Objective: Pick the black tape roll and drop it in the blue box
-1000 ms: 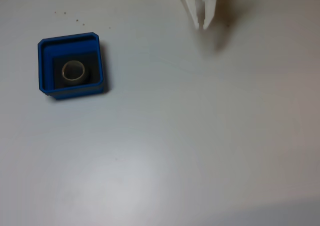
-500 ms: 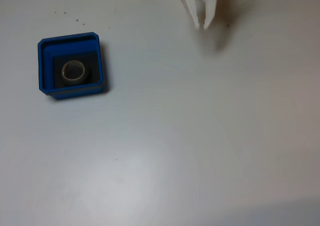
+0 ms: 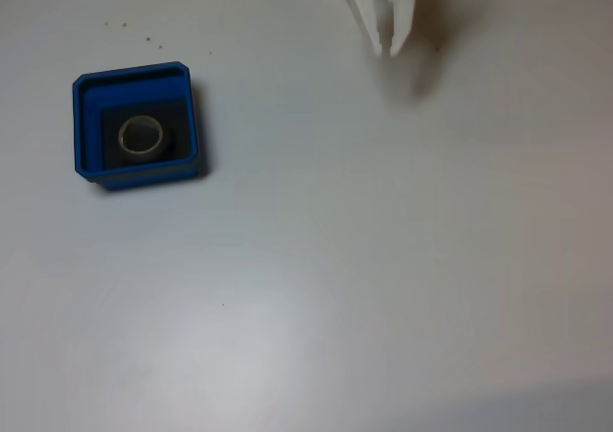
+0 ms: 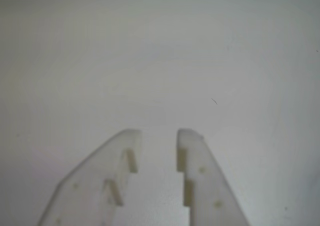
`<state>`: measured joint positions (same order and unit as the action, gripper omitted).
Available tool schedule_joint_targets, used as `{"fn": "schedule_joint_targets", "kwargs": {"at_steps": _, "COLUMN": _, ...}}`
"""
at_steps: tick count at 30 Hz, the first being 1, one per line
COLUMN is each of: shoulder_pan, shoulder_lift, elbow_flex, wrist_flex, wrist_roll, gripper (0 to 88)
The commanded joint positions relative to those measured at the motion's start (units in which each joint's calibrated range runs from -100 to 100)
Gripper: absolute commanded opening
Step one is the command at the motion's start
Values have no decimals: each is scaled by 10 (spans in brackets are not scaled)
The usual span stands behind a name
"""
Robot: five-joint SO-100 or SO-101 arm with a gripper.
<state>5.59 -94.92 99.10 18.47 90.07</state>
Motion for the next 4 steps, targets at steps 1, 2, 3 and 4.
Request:
{"fn": "schedule_joint_targets", "kwargs": {"at_steps": 1, "shoulder_pan": 0, "shoulder_lift": -42, "elbow_flex": 8, "wrist_flex": -13, "wrist_roll": 4, "gripper": 6}}
{"fn": "schedule_joint_targets", "kwargs": {"at_steps": 2, "shoulder_pan": 0, "shoulder_lift": -42, "elbow_flex": 8, "wrist_flex": -13, "wrist_roll": 4, "gripper": 6}}
{"fn": "schedule_joint_targets", "kwargs": {"at_steps": 3, "shoulder_pan": 0, "shoulder_lift": -42, "elbow_flex": 8, "wrist_flex": -13, "wrist_roll": 4, "gripper": 6}}
{"fn": "schedule_joint_targets", "kwargs": {"at_steps": 4, "shoulder_pan": 0, "shoulder_lift": -42, "elbow_flex": 8, "wrist_flex": -13, "wrist_roll": 4, "gripper": 6}}
